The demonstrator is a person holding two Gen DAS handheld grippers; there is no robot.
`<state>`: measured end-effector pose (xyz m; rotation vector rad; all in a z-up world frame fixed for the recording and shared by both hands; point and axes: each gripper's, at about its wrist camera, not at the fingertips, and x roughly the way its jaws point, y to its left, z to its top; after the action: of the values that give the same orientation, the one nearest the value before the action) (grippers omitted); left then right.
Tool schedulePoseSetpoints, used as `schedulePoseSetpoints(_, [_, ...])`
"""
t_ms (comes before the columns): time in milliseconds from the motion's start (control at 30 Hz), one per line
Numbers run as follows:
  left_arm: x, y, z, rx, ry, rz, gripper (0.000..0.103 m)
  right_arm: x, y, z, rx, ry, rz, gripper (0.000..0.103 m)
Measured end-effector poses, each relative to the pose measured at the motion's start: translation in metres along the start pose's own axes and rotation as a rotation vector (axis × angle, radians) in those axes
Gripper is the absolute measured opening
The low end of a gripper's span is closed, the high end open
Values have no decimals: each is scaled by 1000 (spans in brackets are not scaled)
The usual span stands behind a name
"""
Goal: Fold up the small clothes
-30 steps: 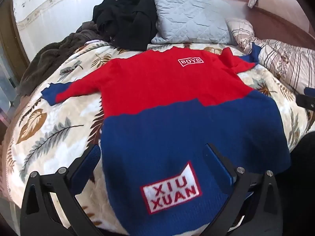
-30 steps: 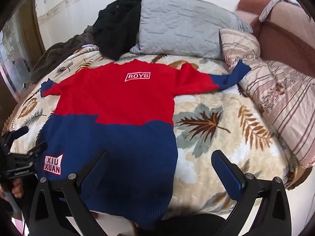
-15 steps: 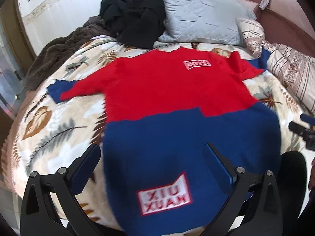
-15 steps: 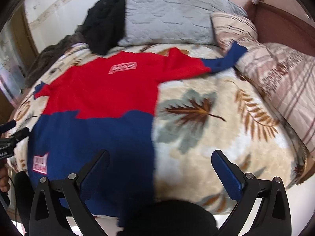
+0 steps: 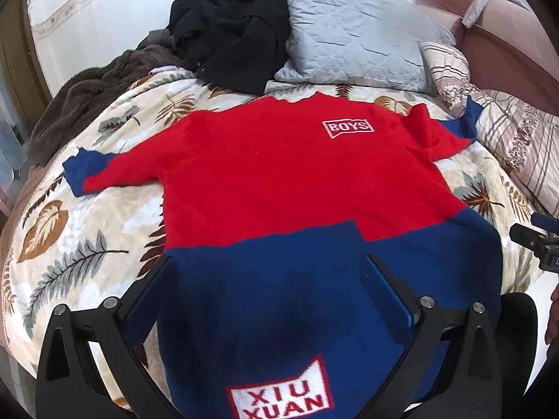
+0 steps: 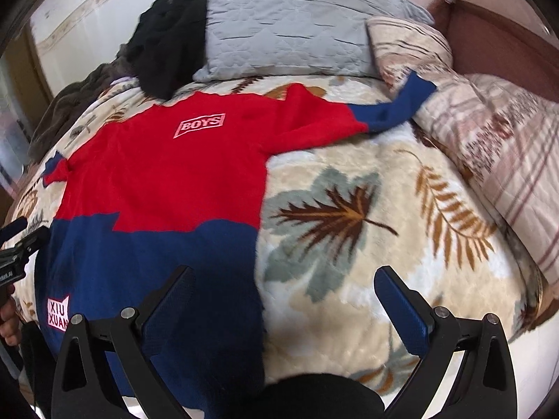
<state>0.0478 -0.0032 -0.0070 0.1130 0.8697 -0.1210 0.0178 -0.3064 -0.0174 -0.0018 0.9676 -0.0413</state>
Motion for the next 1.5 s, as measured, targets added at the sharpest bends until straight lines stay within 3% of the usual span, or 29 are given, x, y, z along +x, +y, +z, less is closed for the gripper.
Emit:
schedulePoseSetpoints(400, [10,25,-11,-35,24,53,103,16,19,6,-56,1,15,102])
schedulePoseSetpoints(800, [1,13,-8,-26,40,71,103,2,6,0,-41,-47,48,102])
schedulePoseSetpoints(1133, [1,-4,-3,-29,80,30,103,1,-14,-4,17,-52,60,102])
schedulePoseSetpoints(1500, [11,1,-3,-49,100,11,103,5,-3,-1,0,-44,47,102])
